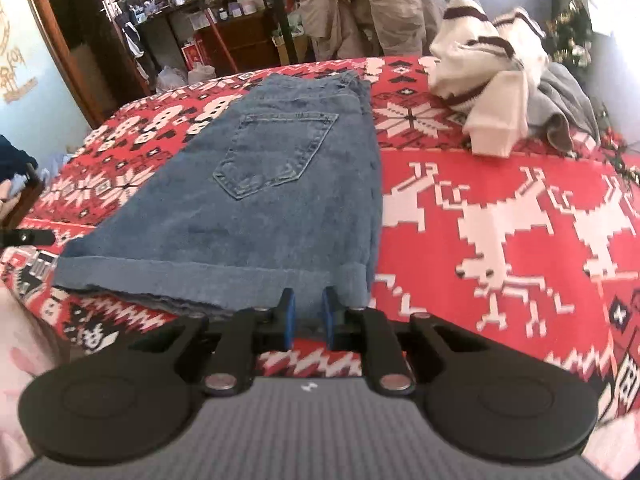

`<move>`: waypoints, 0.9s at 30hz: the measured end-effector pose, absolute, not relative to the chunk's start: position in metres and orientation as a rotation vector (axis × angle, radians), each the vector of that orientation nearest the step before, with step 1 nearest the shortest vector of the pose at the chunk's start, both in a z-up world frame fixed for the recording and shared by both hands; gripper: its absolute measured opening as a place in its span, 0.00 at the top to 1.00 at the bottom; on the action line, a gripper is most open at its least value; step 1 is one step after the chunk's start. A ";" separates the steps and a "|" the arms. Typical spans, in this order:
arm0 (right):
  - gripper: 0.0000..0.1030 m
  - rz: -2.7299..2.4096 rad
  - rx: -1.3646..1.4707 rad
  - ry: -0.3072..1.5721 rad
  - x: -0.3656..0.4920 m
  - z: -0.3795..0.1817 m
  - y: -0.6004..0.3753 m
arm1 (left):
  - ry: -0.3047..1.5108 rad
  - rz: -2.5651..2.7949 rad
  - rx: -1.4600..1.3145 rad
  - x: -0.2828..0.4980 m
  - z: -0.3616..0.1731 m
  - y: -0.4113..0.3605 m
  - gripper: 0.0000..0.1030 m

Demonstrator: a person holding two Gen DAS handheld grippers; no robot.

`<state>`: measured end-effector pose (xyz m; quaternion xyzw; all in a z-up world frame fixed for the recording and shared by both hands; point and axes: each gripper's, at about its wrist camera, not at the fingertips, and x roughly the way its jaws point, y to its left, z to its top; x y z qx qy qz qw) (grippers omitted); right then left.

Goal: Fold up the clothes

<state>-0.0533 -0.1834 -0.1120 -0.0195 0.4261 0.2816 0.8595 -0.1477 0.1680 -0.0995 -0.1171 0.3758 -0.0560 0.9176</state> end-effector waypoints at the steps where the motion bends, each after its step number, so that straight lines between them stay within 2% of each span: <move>1: 0.82 0.585 -0.045 0.878 -0.055 -0.108 -0.187 | 0.770 -0.130 -0.225 -0.145 -0.100 0.163 0.80; 6: 0.77 0.522 0.010 0.837 -0.041 -0.100 -0.197 | 0.789 -0.176 -0.211 -0.123 -0.112 0.144 0.80; 9: 0.76 0.490 0.075 0.887 -0.020 -0.110 -0.196 | 0.813 -0.196 -0.200 -0.108 -0.123 0.136 0.81; 11: 0.90 0.479 0.085 0.942 -0.010 -0.122 -0.194 | 0.847 -0.180 -0.146 -0.101 -0.132 0.133 0.88; 15: 0.91 0.484 0.065 0.944 -0.017 -0.126 -0.199 | 0.864 -0.162 -0.100 -0.102 -0.148 0.140 0.97; 18: 0.90 0.480 0.146 0.977 -0.019 -0.127 -0.213 | 0.865 -0.167 -0.112 -0.102 -0.146 0.143 0.97; 23: 0.83 0.474 0.281 0.950 -0.022 -0.124 -0.233 | 0.823 -0.183 -0.129 -0.105 -0.134 0.141 0.93; 25: 0.79 0.469 0.301 0.937 -0.017 -0.123 -0.231 | 0.807 -0.199 -0.148 -0.104 -0.132 0.142 0.85; 27: 0.78 0.468 0.296 0.931 -0.011 -0.124 -0.224 | 0.804 -0.213 -0.169 -0.101 -0.131 0.142 0.82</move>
